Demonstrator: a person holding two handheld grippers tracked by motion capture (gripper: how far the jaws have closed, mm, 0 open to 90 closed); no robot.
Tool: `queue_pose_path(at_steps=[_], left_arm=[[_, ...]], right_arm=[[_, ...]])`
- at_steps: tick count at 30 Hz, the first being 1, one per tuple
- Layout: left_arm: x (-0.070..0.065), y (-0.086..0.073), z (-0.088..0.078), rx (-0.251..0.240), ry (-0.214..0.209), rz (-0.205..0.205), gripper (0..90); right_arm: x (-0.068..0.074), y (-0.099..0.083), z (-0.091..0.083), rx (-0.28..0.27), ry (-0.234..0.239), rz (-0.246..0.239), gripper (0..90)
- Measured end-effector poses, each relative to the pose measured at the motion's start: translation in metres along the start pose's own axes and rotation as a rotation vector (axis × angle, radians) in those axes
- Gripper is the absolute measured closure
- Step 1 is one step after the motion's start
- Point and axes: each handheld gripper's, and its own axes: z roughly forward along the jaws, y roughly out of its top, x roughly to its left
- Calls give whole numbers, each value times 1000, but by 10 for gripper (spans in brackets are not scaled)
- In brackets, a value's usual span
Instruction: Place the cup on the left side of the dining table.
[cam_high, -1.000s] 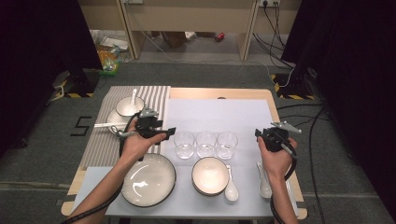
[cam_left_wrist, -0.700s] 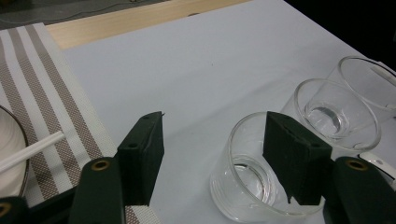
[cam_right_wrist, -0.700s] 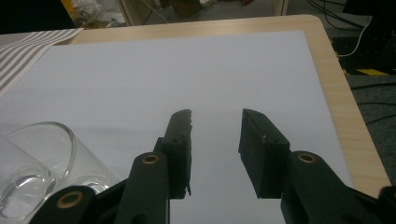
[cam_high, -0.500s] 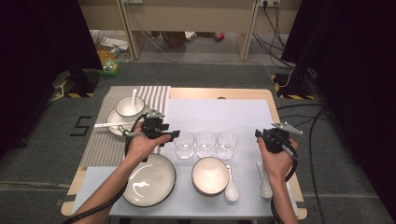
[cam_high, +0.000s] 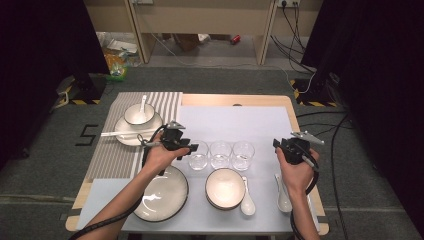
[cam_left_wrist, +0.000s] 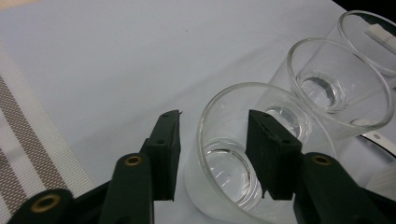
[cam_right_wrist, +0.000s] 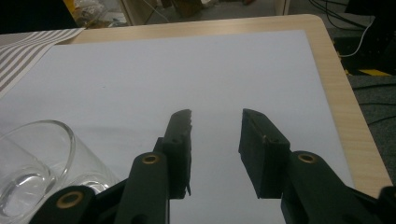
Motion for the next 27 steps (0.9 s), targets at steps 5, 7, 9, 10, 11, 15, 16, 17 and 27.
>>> queue_pose_path(at_steps=[5, 7, 9, 10, 11, 15, 16, 17, 27], left_arm=[[-1, 0, 5, 11, 1, 5, 627], [1, -2, 7, 28, 10, 0, 647], [2, -4, 9, 38, 8, -7, 679], [3, -5, 10, 41, 11, -7, 694], [4, -6, 10, 50, 12, -5, 706], [6, -5, 11, 53, 2, -22, 739], [6, -5, 11, 53, 2, -22, 755], [5, -3, 12, 48, 18, -10, 768], [2, -5, 9, 44, 65, 33, 804]], right_arm=[[-4, 1, -1, -5, -1, 10, 643], [-5, 1, -2, -6, -1, 16, 643], [-4, 1, -3, -7, -2, 17, 644], [-3, 1, -4, -10, -1, 16, 644], [-3, 1, -5, -9, -3, 16, 644], [1, 2, -6, -12, -2, 13, 644], [1, 1, -6, -11, 0, 10, 644], [2, 1, -6, -13, -1, 8, 644], [1, 2, -7, -14, 1, 9, 644]])
